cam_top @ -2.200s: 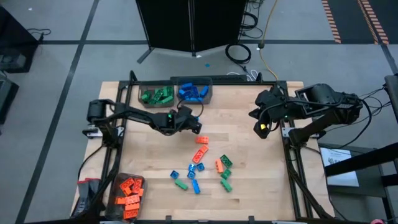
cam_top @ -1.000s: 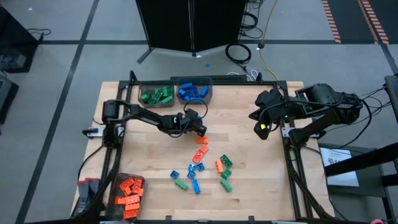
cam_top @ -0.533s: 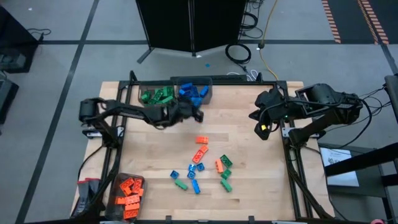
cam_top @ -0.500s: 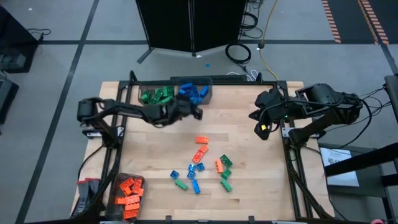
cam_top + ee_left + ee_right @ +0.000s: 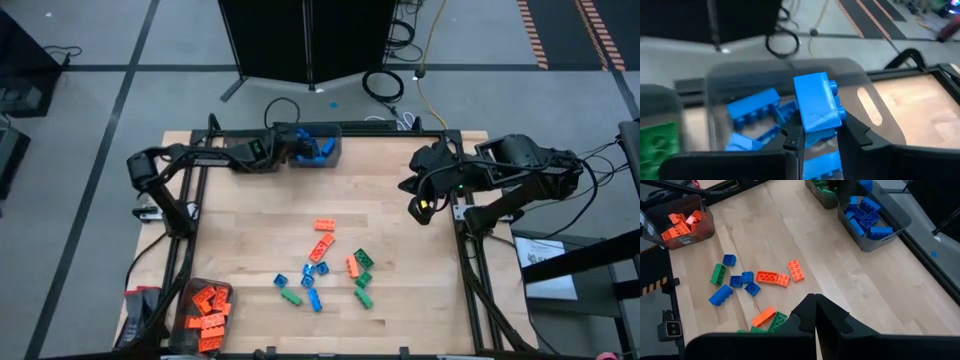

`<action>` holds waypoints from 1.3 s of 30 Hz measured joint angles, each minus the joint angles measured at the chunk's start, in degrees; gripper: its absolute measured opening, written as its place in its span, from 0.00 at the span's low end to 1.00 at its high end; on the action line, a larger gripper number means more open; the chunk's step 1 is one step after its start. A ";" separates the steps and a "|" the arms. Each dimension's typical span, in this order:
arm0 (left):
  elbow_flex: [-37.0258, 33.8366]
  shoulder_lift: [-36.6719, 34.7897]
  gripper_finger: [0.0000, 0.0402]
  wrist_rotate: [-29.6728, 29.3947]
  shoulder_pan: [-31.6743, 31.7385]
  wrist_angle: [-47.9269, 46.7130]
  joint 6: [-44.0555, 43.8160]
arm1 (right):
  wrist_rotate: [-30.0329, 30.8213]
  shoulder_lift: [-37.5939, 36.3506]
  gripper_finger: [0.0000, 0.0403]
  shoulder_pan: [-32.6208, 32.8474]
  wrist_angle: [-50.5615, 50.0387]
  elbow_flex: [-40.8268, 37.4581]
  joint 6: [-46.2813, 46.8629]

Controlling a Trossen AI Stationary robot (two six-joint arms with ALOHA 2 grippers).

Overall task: Sort blocks
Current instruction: Put the blue gamepiece into the top right black bin, then put the orange gamepiece into the bottom black bin

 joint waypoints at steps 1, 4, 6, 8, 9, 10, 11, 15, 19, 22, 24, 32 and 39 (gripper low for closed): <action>0.02 0.72 0.15 1.87 0.56 0.64 -0.04 | 0.02 0.00 0.00 0.00 0.00 0.00 0.09; 0.04 2.82 0.15 7.20 1.52 0.90 -0.06 | 0.02 0.00 0.00 0.00 0.00 0.00 0.61; 0.04 3.90 0.15 9.52 1.88 0.88 -0.05 | 0.02 0.00 0.00 0.00 0.02 0.00 0.91; 0.04 4.62 0.15 10.35 2.02 1.14 -0.06 | 0.04 0.00 0.00 0.00 0.02 0.00 1.01; 0.04 4.95 0.18 10.47 2.06 1.87 -0.02 | 0.02 0.00 0.00 0.00 0.00 0.00 1.07; 0.04 5.12 0.22 10.76 2.06 2.71 0.24 | 0.02 0.00 0.00 0.00 0.00 0.00 1.37; 0.04 5.14 0.27 11.01 2.06 3.44 1.13 | 0.02 0.00 0.00 0.00 0.00 0.00 1.64; 0.07 5.04 0.50 11.36 1.70 7.27 5.95 | 0.00 0.00 0.00 0.00 0.00 -0.01 1.69; 0.27 5.04 0.63 12.28 1.73 8.23 7.48 | -0.02 0.00 0.00 -0.01 0.00 0.00 1.70; 0.95 5.04 0.66 14.61 1.77 8.20 6.94 | -0.13 0.00 0.00 0.00 -0.04 0.00 1.70; 1.74 4.40 0.66 17.82 1.70 7.86 5.37 | -0.18 0.00 0.00 -0.02 -0.19 0.00 1.68; 6.53 0.39 0.66 25.54 -5.02 7.70 4.55 | -0.29 0.00 0.00 -0.02 -1.13 -0.01 1.15; 7.50 0.31 0.66 27.10 -13.18 1.30 17.19 | -0.29 0.00 0.00 -0.01 -1.11 0.00 -0.66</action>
